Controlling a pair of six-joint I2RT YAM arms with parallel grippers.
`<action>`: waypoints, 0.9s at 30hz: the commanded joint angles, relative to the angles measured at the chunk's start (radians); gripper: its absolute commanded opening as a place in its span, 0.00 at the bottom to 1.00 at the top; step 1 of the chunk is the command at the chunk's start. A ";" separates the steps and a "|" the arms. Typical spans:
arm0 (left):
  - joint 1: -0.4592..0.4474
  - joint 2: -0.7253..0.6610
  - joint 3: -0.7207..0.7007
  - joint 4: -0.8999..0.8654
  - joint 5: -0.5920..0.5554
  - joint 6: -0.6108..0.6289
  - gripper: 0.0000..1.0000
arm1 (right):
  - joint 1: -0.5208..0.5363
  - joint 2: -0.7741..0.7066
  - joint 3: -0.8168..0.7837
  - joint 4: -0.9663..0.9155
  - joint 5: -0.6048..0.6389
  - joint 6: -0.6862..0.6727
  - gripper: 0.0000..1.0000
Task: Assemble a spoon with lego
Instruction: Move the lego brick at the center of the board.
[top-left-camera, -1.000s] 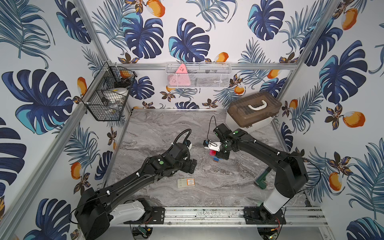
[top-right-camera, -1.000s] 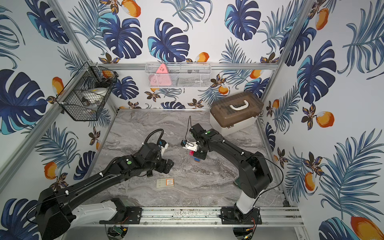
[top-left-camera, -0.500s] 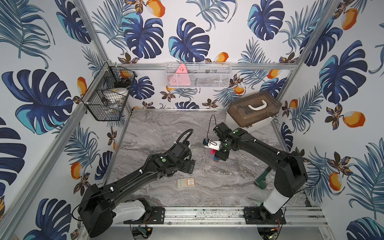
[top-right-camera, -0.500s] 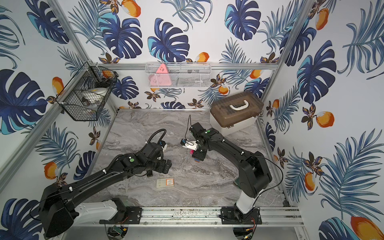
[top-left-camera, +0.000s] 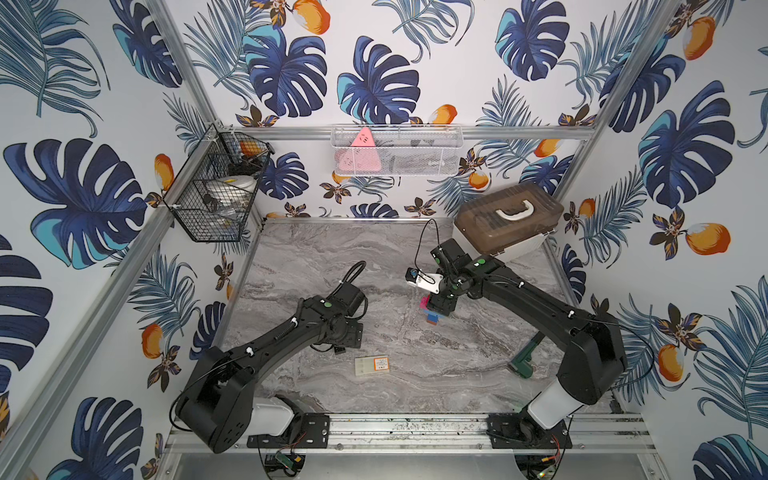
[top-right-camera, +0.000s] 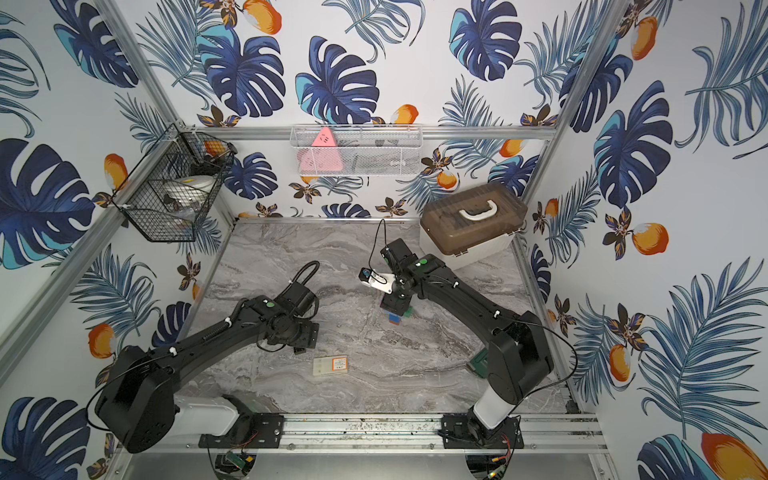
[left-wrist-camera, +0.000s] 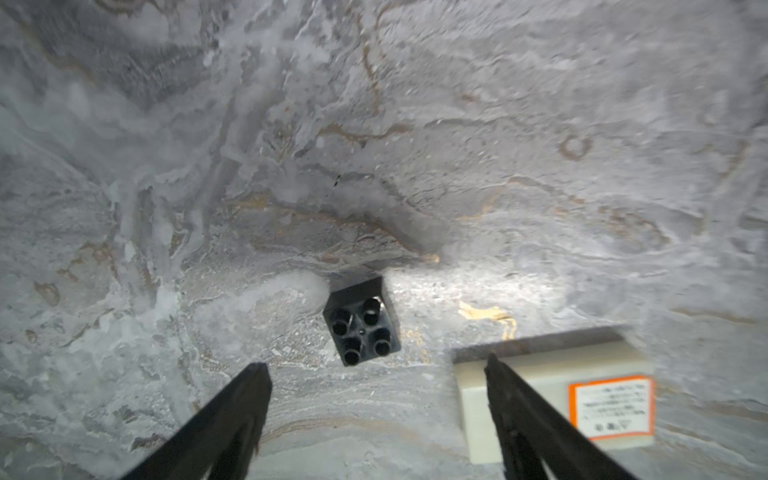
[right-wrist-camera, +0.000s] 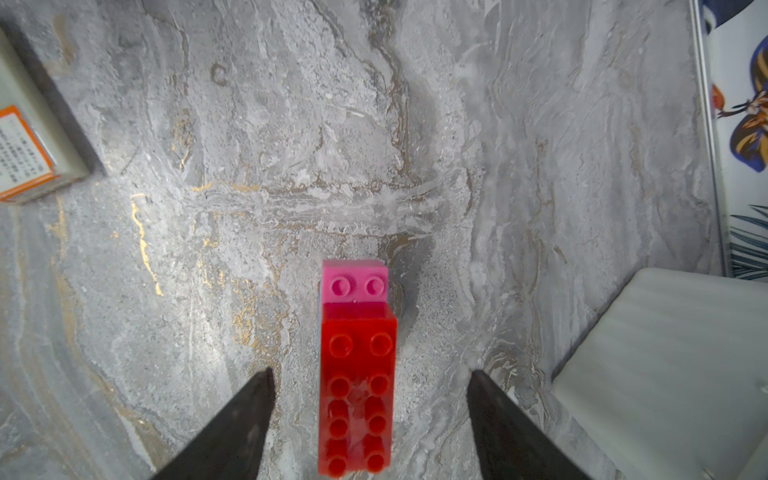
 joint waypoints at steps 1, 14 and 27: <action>0.029 0.032 -0.027 0.011 0.029 -0.028 0.82 | 0.001 -0.005 0.020 0.036 -0.024 0.007 0.77; 0.058 0.161 -0.020 0.166 0.170 -0.021 0.29 | 0.001 -0.020 0.042 0.038 -0.008 0.003 0.77; -0.178 0.486 0.301 0.207 0.244 -0.015 0.35 | -0.014 -0.015 0.030 0.029 0.032 0.010 0.78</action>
